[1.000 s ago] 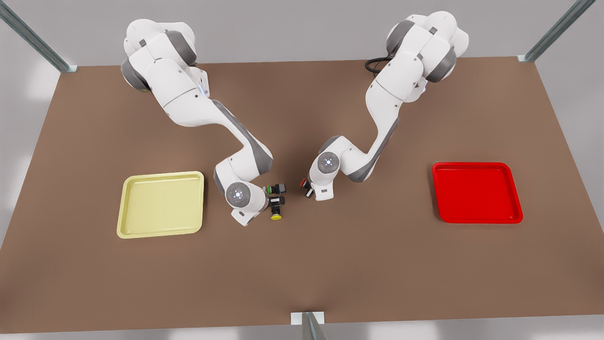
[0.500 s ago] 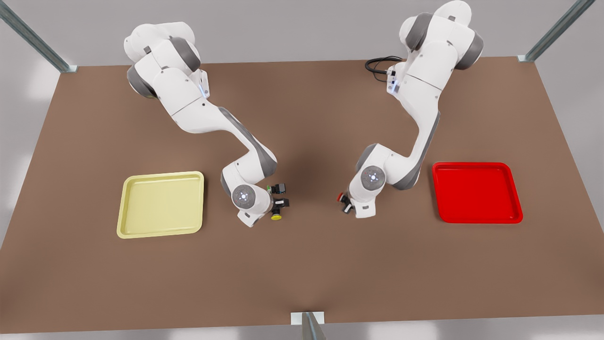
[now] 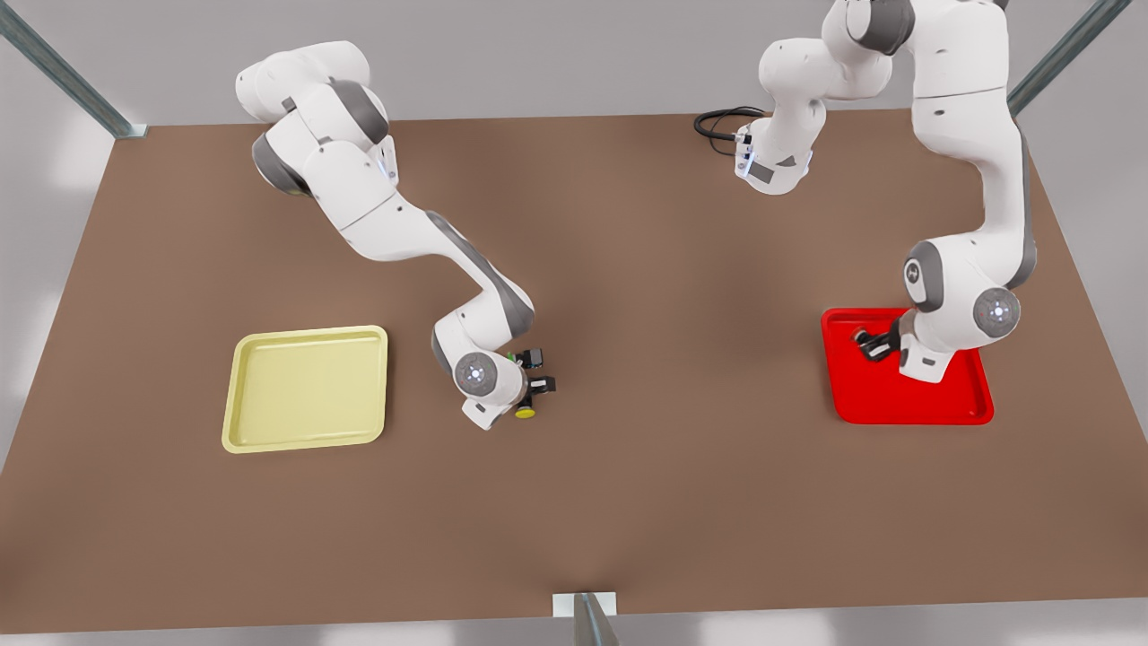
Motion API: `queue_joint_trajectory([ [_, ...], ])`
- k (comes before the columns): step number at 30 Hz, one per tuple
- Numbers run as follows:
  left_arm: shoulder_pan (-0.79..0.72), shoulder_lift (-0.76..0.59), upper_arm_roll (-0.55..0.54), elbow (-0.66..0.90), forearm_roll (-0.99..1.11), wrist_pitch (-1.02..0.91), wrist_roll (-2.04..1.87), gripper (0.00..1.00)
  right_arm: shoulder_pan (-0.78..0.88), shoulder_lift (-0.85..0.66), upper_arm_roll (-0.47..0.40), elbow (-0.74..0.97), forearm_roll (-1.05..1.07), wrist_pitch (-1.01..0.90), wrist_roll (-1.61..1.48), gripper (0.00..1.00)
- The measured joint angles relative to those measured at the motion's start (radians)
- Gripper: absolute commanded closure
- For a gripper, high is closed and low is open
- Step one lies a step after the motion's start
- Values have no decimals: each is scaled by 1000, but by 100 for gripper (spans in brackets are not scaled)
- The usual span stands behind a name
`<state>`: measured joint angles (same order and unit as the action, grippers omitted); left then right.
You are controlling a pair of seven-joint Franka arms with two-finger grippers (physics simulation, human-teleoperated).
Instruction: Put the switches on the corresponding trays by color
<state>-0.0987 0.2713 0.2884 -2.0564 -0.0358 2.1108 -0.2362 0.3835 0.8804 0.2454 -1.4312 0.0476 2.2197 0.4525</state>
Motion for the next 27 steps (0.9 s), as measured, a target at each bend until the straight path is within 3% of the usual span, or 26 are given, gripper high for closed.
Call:
queue_joint_trajectory([
  [1, 16, 3, 6, 1, -3, 5, 46, 9, 0, 0, 0, 0, 0, 0, 0, 2],
  [2, 38, 8, 6, 6, -7, 26, 79, 1, 0, 0, 0, -1, -1, 0, 0, 2],
  [3, 36, 10, 6, 12, -9, 37, 81, 0, 0, 0, 0, -1, 0, 0, 0, 4],
  [4, 36, 7, 6, 22, -10, 33, 83, 0, 0, 0, 0, 0, -1, -1, -1, 14],
  [5, 36, 6, 5, 22, -12, 34, 83, 0, 0, 0, 0, 0, -1, -2, -2, 31],
  [6, 37, 0, -2, 25, -12, 32, 83, 0, 0, -1, 0, 0, 0, -2, -2, 35],
  [11, 32, -78, -185, 182, -13, 23, 101, 0, 0, 0, 0, 3, 0, -12, 8, 33],
  [12, 31, -90, -229, 254, -11, -2, 109, 0, 0, -2, 0, 5, 0, -19, 9, 38],
  [14, 27, -144, -280, 295, -8, -79, 126, 0, 0, -1, 0, 6, 0, -20, 11, 46],
  [17, 36, -147, -325, 487, -3, -292, 150, 0, -1, -1, 0, 6, 0, -20, 12, 43],
  [20, 31, -210, -352, 508, 0, -458, 159, 0, -2, 8, 0, 9, 2, -21, 12, 40],
  [24, -219, -177, -206, 570, 16, -538, 179, 0, -2, 6, 0, 11, 1, -23, 12, 43],
  [27, -154, -198, -153, 540, 16, -542, 243, 0, -1, -1, -2, 12, 0, -27, 9, 44],
])
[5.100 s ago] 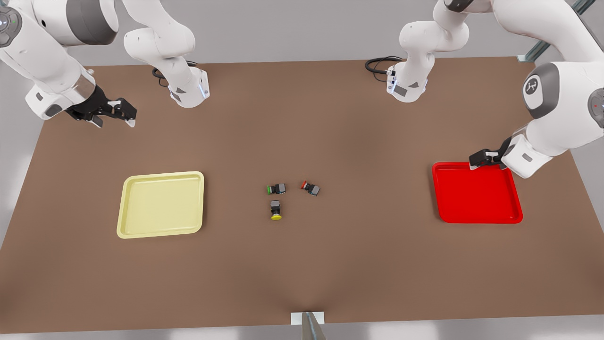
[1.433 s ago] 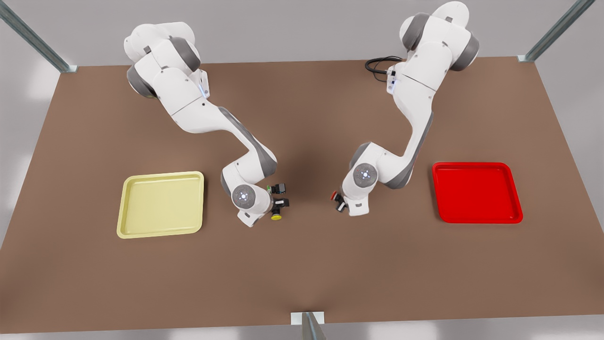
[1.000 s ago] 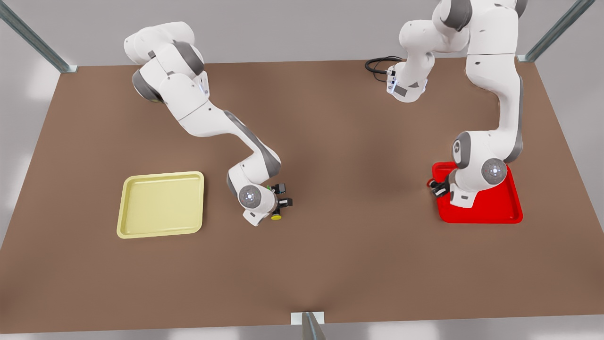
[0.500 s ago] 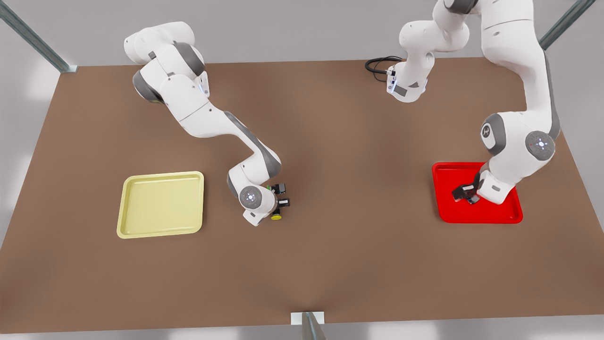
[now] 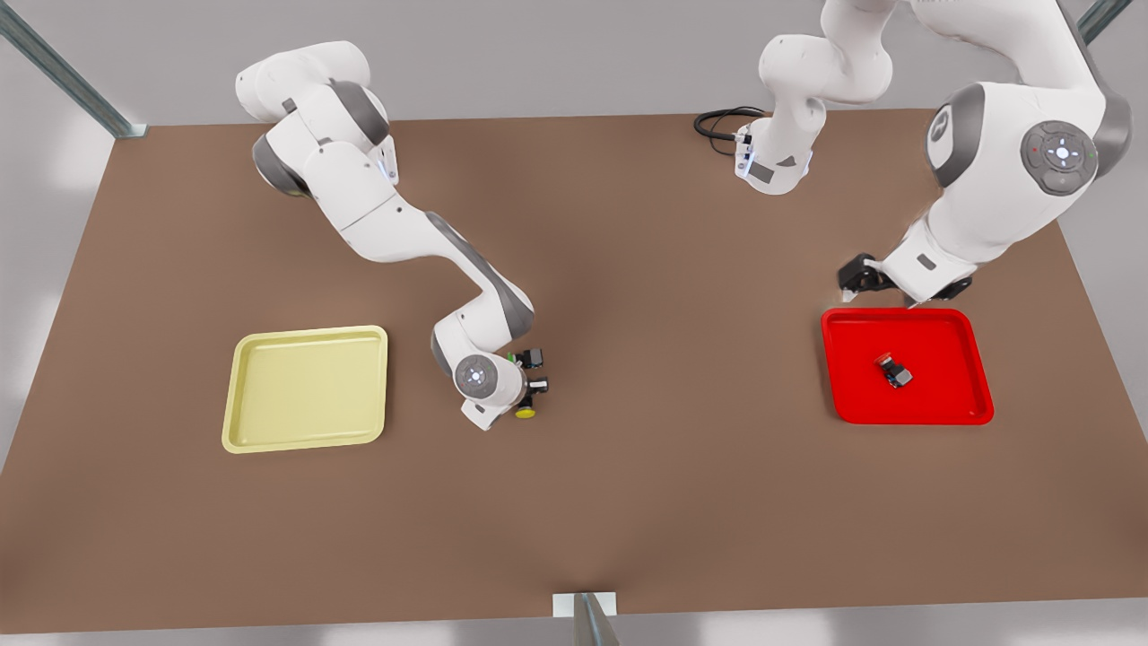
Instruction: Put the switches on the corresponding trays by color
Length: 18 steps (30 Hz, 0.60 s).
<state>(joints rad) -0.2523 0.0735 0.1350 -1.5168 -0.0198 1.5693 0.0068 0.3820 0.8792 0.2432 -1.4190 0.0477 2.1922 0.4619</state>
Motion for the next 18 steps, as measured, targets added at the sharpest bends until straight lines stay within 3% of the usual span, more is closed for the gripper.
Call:
queue_joint_trajectory([
  [4, -157, 26, 57, 15, -6, 3, -1, 0, -2, -11, -2, 9, -15, -49, 0, 42],
  [6, -109, 151, 58, 188, -19, -75, -2, 0, -2, -3, -4, 9, -15, -47, 0, 32],
  [8, -113, 154, 58, 192, -30, -77, -3, 0, -2, 1, -2, 9, -40, -46, 1, 31],
  [15, -109, 158, 58, 198, -43, -77, -8, 0, 0, 11, -4, 9, -41, -35, -4, 46],
  [18, -110, 166, 57, 205, -44, -80, -16, 0, -1, 6, -4, 11, -42, -43, -6, 46],
])
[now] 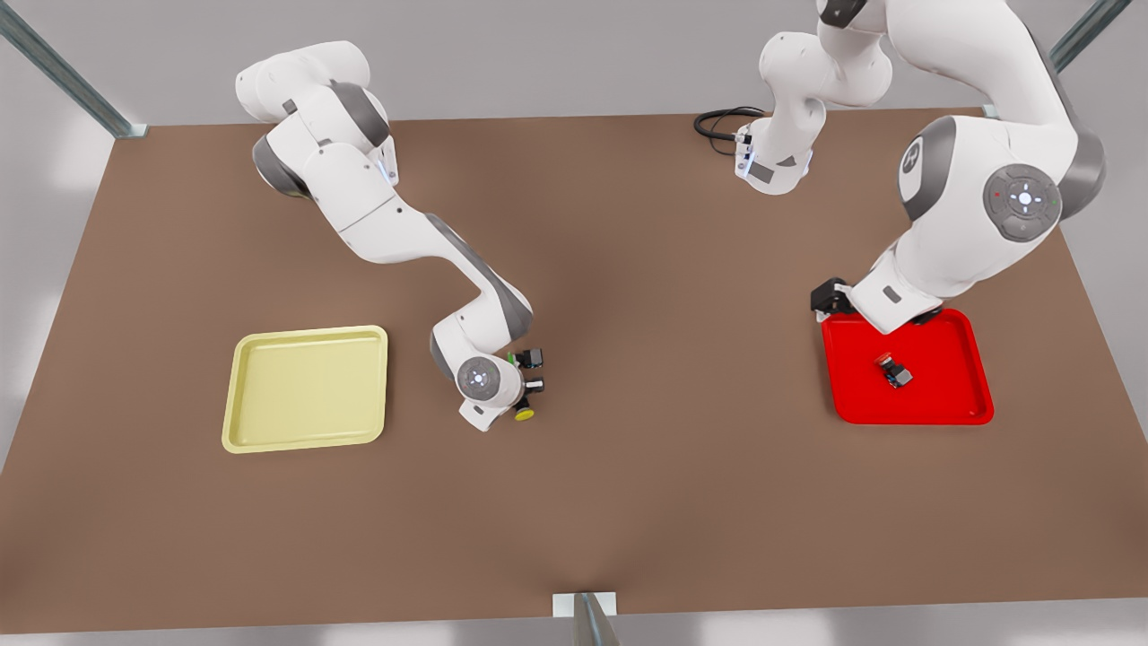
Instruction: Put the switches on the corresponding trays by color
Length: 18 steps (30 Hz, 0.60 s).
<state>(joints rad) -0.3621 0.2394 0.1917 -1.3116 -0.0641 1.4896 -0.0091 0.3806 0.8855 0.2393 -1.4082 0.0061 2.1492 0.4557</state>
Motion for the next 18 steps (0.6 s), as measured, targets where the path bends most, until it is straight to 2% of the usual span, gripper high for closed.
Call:
queue_joint_trajectory([
  [2, 1, 0, 0, 2, 0, -2, 0, 0, 0, -6, 0, 0, 0, -1, -2, 48],
  [4, 2, 0, 1, 0, 0, -2, 0, 0, 0, -6, 0, 0, 0, -1, -2, 54],
  [18, 8, 8, 2, 0, 2, 0, -2, 0, -8, -25, -2, 2, -21, -31, -14, 56],
])
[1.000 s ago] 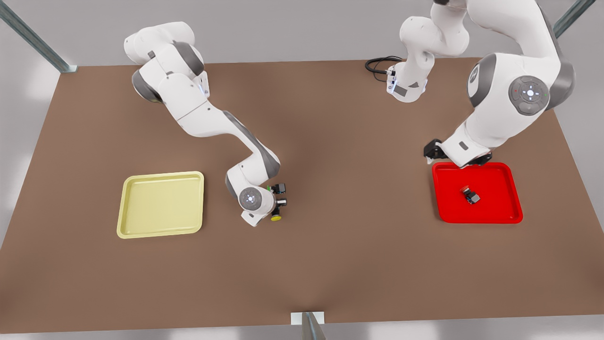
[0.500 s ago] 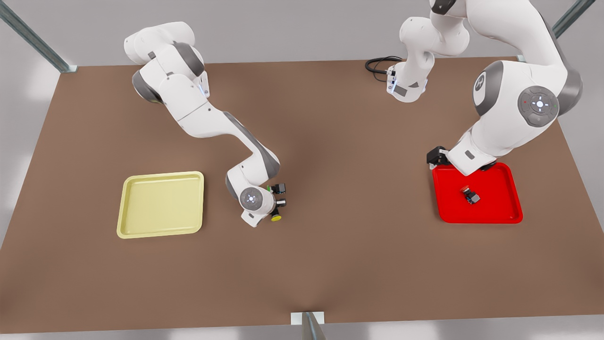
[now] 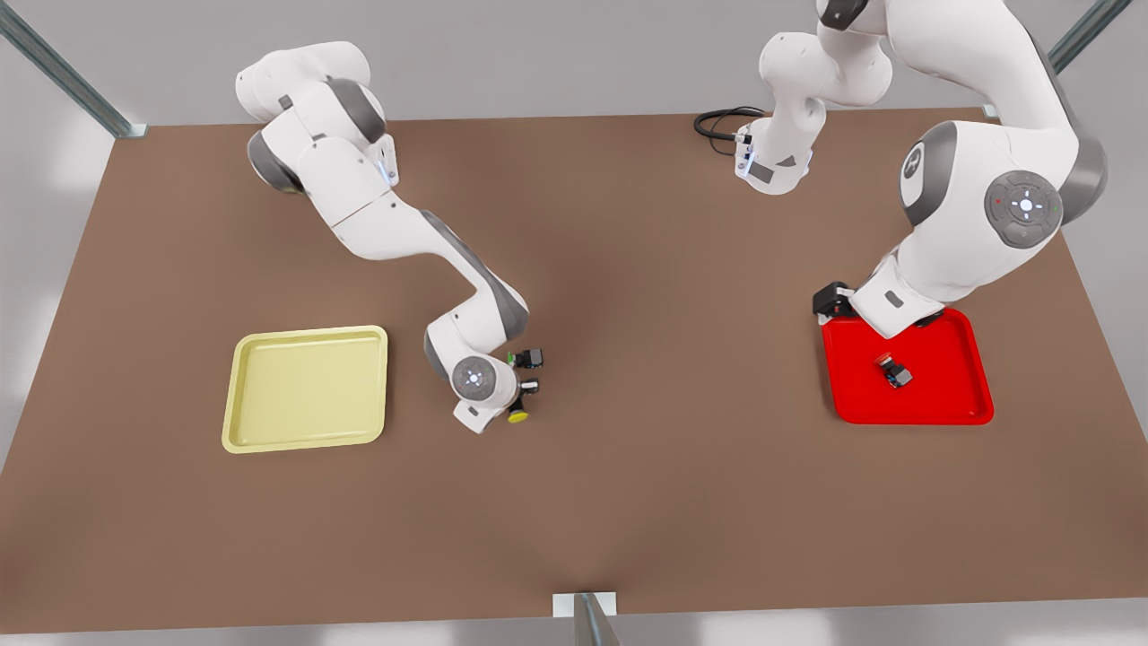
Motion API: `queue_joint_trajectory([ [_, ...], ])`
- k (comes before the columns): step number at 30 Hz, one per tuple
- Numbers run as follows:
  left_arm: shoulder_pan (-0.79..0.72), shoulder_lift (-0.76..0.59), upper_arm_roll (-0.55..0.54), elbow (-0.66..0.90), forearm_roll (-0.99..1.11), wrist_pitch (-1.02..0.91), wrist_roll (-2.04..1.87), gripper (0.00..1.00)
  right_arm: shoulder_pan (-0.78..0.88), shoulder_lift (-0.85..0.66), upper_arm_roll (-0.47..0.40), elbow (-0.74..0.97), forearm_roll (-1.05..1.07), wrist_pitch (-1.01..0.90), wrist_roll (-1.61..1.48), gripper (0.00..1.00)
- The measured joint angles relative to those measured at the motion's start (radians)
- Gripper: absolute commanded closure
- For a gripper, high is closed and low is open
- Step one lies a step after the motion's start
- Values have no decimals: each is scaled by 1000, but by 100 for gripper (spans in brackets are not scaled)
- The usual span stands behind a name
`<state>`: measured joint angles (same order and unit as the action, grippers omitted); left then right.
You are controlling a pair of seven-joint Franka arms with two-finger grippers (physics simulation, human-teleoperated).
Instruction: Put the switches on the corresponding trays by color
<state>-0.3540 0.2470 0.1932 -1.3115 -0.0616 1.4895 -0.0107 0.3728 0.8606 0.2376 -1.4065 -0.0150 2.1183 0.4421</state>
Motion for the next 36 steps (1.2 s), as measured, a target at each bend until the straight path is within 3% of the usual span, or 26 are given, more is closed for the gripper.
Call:
queue_joint_trajectory([
  [2, -1, -1, 0, 1, 0, -1, 1, 0, -16, -59, 0, -18, -5, -79, -55, 54],
  [7, -1, -2, -2, 1, -1, -3, 0, 0, -343, -645, -2, -648, -17, -61, -574, 52],
  [10, -1, -2, 0, 1, -1, -3, 0, 0, -580, -773, -2, -845, -96, -2, -858, 51],
  [11, 0, 0, 0, 1, -1, -2, 0, 0, -641, -764, -2, -855, -129, 18, -869, 37],
  [12, 0, 0, 0, 1, -1, -2, 0, 0, -653, -758, -2, -852, -137, 33, -857, 0],
  [14, 0, 0, -1, 1, -1, 0, 0, 0, -605, -743, -3, -821, -146, 36, -826, 0],
  [20, 1, 23, -2, 35, -3, -10, -2, 0, -706, -773, 1, -802, -136, 42, -905, 0],
  [21, 1, 23, -2, 35, -3, -11, -2, 0, -696, -835, 23, -702, -41, -140, -834, 0],
  [23, 2, 15, -4, 32, -3, -18, -3, 0, -642, -847, 60, -342, -18, -544, -625, 0],
  [25, 53, -11, -42, 14, -2, -18, -2, 2, -539, -847, 57, -120, -65, -684, -503, 0],
  [26, 86, -22, -72, 4, -2, -18, -2, 2, -455, -889, 17, -89, -76, -683, -434, 0],
  [27, 95, -34, -79, 2, -2, -29, -2, 2, -306, -1034, -108, -211, -104, -608, -421, 0],
  [28, 106, -38, -83, 1, -1, -31, -3, 0, -348, -1106, -125, -310, -54, -530, -421, 0],
  [36, 124, -68, -92, -8, 4, -33, -8, 0, -344, -1123, -162, -336, -13, -520, -422, 0],
])
